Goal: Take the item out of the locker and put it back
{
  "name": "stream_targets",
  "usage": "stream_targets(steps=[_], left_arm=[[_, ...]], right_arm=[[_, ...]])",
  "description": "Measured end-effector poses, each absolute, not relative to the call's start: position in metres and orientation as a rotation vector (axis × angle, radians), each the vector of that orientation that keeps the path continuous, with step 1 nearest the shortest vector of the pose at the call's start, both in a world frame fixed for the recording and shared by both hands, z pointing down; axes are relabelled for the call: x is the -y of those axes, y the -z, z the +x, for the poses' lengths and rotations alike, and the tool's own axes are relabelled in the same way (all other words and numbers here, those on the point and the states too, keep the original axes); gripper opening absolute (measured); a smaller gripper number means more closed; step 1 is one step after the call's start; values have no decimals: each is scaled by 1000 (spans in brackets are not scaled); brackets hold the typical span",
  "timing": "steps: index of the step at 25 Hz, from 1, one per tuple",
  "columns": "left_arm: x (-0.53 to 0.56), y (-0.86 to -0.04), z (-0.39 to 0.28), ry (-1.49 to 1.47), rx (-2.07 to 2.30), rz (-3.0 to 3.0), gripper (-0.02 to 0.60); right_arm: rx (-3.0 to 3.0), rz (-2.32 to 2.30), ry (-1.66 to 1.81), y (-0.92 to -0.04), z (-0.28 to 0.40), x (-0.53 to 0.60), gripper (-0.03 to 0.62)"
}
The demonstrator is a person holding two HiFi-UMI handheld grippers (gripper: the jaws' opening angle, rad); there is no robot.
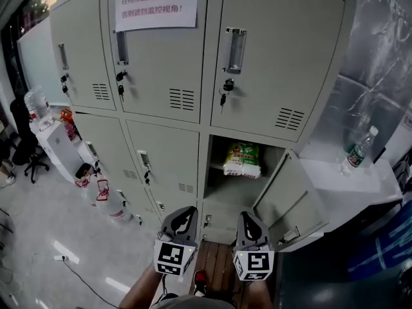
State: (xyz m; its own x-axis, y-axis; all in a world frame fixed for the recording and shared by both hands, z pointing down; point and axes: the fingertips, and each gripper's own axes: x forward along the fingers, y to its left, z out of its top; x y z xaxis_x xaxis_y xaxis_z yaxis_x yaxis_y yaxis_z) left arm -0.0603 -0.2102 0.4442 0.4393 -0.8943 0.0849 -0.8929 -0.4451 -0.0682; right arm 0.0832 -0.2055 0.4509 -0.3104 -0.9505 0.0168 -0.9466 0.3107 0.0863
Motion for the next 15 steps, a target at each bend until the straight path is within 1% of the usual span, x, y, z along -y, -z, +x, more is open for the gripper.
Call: stream_targets(steps=[5, 9, 11, 15], left_arm=[[246, -457, -55, 221, -1666, -2675, 29], [269, -464, -50, 228, -1671, -2681, 29], [278, -469, -49, 236, -1673, -2679, 29], [295, -473, -48, 244, -1689, -2683, 29]], right_arm=[[2423, 1767, 143, -463, 88, 249, 17], [2208, 1693, 348, -468, 92, 281, 27], [2125, 1640, 433, -469, 90, 297, 105], [1926, 1553, 602, -475, 86, 325, 173]])
